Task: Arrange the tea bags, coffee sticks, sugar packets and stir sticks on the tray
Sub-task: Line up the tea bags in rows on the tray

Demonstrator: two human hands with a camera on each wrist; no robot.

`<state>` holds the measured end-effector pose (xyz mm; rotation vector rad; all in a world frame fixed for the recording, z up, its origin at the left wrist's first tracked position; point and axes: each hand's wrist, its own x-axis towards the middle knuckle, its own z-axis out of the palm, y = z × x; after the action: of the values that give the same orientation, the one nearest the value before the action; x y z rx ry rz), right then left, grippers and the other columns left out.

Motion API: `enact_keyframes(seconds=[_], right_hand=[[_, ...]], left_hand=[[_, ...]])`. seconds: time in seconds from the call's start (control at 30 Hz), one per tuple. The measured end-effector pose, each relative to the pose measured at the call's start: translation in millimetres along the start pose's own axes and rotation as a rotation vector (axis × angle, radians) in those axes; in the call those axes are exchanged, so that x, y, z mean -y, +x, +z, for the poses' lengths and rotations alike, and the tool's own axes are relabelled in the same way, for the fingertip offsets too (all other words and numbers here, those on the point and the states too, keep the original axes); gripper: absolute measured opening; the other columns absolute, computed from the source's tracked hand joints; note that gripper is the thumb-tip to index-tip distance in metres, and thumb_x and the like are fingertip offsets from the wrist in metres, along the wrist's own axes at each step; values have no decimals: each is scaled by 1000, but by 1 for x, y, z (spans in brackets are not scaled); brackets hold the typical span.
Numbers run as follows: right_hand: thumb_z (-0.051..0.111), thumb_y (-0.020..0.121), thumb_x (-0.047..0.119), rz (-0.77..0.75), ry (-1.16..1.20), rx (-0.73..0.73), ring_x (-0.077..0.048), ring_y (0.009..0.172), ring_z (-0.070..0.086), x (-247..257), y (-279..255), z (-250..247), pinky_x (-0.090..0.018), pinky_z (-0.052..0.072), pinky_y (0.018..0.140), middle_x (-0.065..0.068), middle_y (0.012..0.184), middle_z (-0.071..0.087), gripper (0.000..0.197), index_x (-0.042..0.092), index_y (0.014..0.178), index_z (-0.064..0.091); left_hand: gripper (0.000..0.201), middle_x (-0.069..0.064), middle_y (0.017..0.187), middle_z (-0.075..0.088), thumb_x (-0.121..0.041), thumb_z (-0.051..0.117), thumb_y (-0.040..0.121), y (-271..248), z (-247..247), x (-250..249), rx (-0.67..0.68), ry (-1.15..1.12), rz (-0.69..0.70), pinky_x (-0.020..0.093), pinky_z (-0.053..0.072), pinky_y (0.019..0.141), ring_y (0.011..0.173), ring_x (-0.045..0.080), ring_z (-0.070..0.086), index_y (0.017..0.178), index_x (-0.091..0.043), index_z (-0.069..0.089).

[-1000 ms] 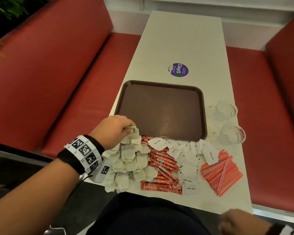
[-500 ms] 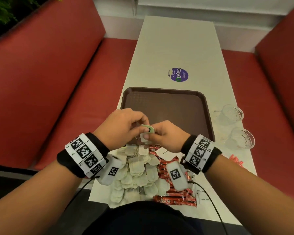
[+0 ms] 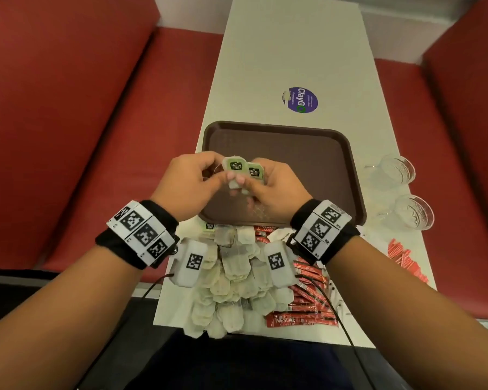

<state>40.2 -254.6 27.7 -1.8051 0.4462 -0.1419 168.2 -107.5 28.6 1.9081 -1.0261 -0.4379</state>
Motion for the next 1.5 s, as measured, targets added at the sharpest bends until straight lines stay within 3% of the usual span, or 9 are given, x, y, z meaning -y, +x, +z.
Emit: enact_keyframes(seconds=[0.2, 0.33, 0.53, 0.73, 0.9, 1.0, 1.13, 1.3, 1.5], right_hand=[[41, 106, 31, -39, -441, -108, -22, 68, 62, -9, 6, -4, -42, 51, 65, -4, 80, 66, 19, 16, 104, 51], [41, 105, 26, -2, -464, -177, -27, 72, 63, -17, 12, -20, -42, 50, 65, -10, 86, 66, 15, 12, 110, 45], [39, 106, 22, 49, -487, -153, -8, 73, 59, -25, 36, -48, -10, 39, 56, 0, 89, 70, 13, 13, 106, 47], [49, 102, 27, -14, -469, -115, -25, 86, 63, -32, 63, -57, -45, 52, 81, -8, 91, 68, 20, 10, 102, 61], [54, 102, 21, -33, -352, -103, 2, 69, 62, -34, 71, -57, -16, 49, 67, 1, 85, 68, 16, 10, 103, 66], [54, 101, 19, -28, -314, -85, 5, 70, 61, -38, 75, -57, -7, 44, 65, 0, 89, 67, 16, 10, 105, 67], [55, 101, 23, -31, -320, -78, -14, 82, 64, -45, 80, -60, -29, 51, 75, 0, 89, 69, 15, 14, 102, 67], [55, 101, 21, -24, -303, -74, -1, 78, 63, -45, 83, -62, -29, 53, 79, 3, 90, 70, 16, 15, 107, 68], [58, 100, 23, -34, -297, -120, -17, 96, 67, -42, 86, -62, -44, 55, 90, -2, 105, 71, 21, 14, 114, 71]], left_hand=[[7, -10, 72, 65, -28, 73, 89, 28, -4, 19, -98, 161, -40, 18, 40, 63, 62, 1, 53, 93, -22, 74], [11, -7, 80, 69, -27, 73, 88, 84, -11, 51, -222, 281, -150, 23, 48, 73, 77, 12, 62, 97, -20, 74], [27, -6, 96, 70, -32, 82, 75, 160, -6, 97, -99, 385, -413, 34, 55, 84, 92, 16, 66, 92, -33, 61], [30, 8, 107, 71, -31, 79, 82, 204, 18, 114, 11, 551, -487, 38, 54, 91, 103, 29, 66, 104, -11, 73], [37, 7, 105, 71, -37, 80, 79, 221, 25, 119, -2, 637, -543, 39, 57, 88, 98, 26, 67, 105, -12, 70], [35, 7, 110, 68, -31, 79, 81, 227, 26, 119, -7, 687, -511, 39, 56, 87, 103, 27, 65, 109, -13, 69], [14, -1, 99, 72, -27, 78, 79, 222, 33, 115, 123, 677, -448, 34, 56, 83, 94, 22, 66, 92, -20, 76], [24, 3, 103, 72, -36, 77, 81, 215, 36, 110, 217, 760, -442, 37, 58, 81, 93, 27, 67, 96, -18, 76], [35, -4, 90, 72, -56, 57, 93, 185, 21, 64, 79, 410, -193, 26, 45, 73, 84, 15, 66, 99, -26, 75]])
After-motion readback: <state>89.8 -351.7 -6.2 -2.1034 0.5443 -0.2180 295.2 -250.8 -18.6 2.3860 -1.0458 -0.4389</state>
